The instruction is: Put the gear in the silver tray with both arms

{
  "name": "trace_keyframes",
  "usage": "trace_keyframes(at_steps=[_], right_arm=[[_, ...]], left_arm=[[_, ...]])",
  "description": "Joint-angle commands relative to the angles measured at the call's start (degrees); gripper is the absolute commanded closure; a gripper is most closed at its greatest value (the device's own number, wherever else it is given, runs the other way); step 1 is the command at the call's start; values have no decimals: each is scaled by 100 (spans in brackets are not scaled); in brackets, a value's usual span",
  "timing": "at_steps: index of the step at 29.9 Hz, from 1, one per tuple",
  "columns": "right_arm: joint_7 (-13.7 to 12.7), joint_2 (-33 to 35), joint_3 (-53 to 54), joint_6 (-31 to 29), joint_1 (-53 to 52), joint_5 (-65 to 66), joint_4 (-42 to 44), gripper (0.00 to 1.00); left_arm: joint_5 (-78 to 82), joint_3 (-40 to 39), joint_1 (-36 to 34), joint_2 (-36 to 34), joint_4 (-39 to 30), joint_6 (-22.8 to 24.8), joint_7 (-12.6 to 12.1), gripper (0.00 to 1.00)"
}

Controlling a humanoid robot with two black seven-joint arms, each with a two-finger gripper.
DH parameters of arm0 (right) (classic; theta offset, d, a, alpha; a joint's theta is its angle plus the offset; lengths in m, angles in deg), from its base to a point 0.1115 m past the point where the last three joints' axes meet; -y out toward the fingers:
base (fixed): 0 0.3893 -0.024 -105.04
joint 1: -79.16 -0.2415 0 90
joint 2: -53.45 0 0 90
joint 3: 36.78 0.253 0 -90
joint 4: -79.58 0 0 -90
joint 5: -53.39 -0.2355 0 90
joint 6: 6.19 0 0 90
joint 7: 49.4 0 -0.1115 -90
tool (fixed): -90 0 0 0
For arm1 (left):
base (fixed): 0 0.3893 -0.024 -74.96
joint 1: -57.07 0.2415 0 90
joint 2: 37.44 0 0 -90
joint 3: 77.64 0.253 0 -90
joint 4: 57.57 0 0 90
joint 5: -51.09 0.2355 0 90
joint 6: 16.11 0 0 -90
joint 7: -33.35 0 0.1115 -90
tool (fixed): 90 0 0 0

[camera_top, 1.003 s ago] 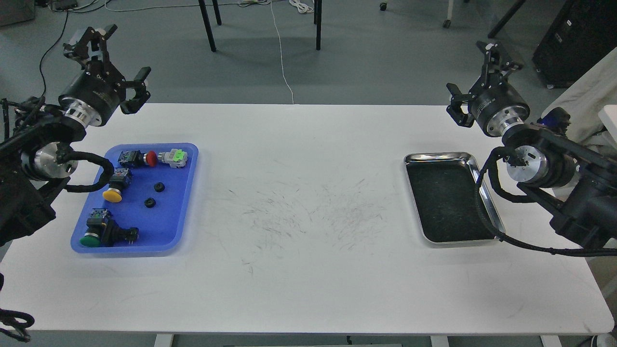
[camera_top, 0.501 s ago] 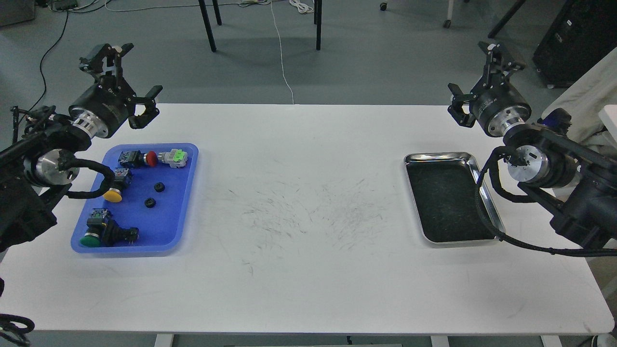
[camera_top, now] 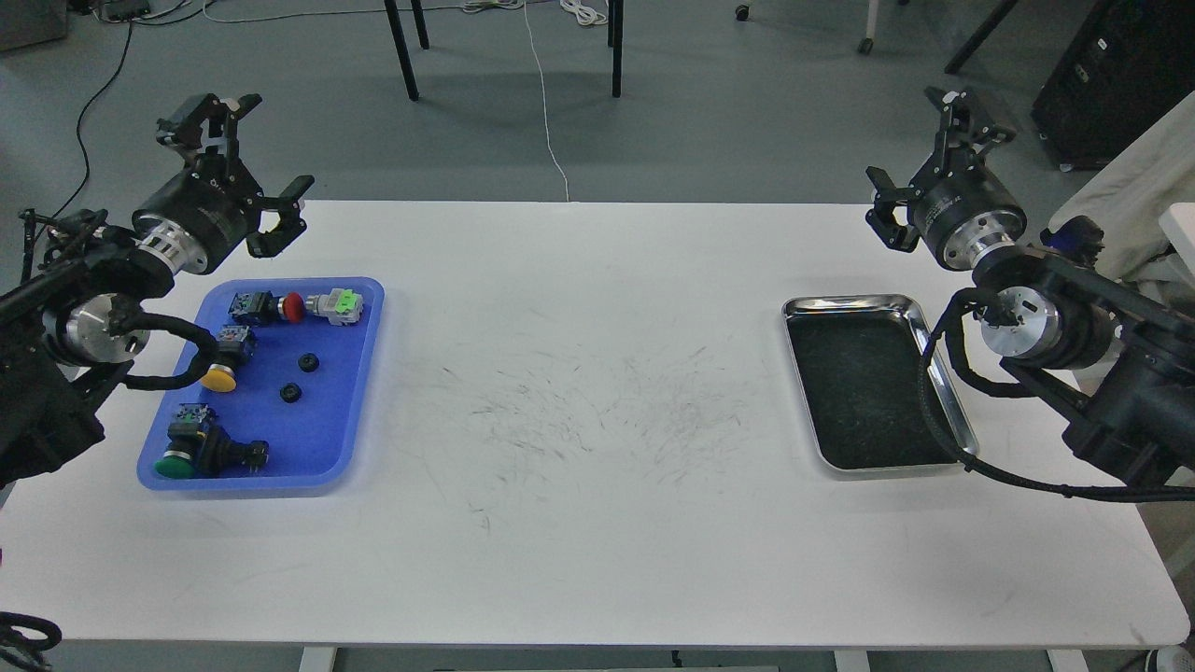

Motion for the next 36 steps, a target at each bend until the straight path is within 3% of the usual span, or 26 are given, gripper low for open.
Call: trace_keyframes(at_steps=[1,14,19,25,31,36], right_arm=[[0,-11,-1,0,11,0,-2,1],[0,24,-1,-8,55,0,-2,1],[0,24,-9,0,99,0,-11,1],[0,-11,-9,9,99,0,-2,1],[0,-20,-9,9,108,9,-2,1],[0,-11,-1,9,117,0,-11,1]], left_arm=[[-7,-24,4,-77,-18,-26,-13,1],[-59,-367,373,-517,-396,-78,66,1],[-173,-893,601,-552,-396,-105,92,1],[-183,-1825,1216,-421,-975,-781,145,1],[-130,-1765,1270,-499,-1485,-1379,92,1],[510,-238,911,-929,-1599,-1529,31,1]])
